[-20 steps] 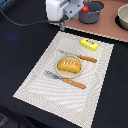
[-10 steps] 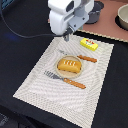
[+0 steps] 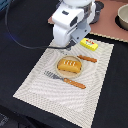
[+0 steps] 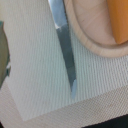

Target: Interact with the objects in diverse but meaningful ways.

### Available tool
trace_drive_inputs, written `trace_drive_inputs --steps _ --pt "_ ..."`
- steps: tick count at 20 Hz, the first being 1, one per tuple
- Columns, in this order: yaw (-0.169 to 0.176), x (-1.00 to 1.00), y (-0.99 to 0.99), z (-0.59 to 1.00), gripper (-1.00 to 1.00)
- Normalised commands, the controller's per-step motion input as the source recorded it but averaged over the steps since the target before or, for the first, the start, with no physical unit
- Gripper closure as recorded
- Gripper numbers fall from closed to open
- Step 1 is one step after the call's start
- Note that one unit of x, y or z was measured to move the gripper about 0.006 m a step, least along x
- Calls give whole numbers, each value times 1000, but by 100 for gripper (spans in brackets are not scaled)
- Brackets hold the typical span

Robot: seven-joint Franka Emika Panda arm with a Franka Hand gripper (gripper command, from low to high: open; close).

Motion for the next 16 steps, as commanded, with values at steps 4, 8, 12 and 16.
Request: trace_drive_inputs --steps 4,8,12,16 --pt "61 142 -664 -11 -100" --pt "43 276 -650 116 -100" --pt "25 457 -530 264 -100" --pt "18 673 -189 159 -100"
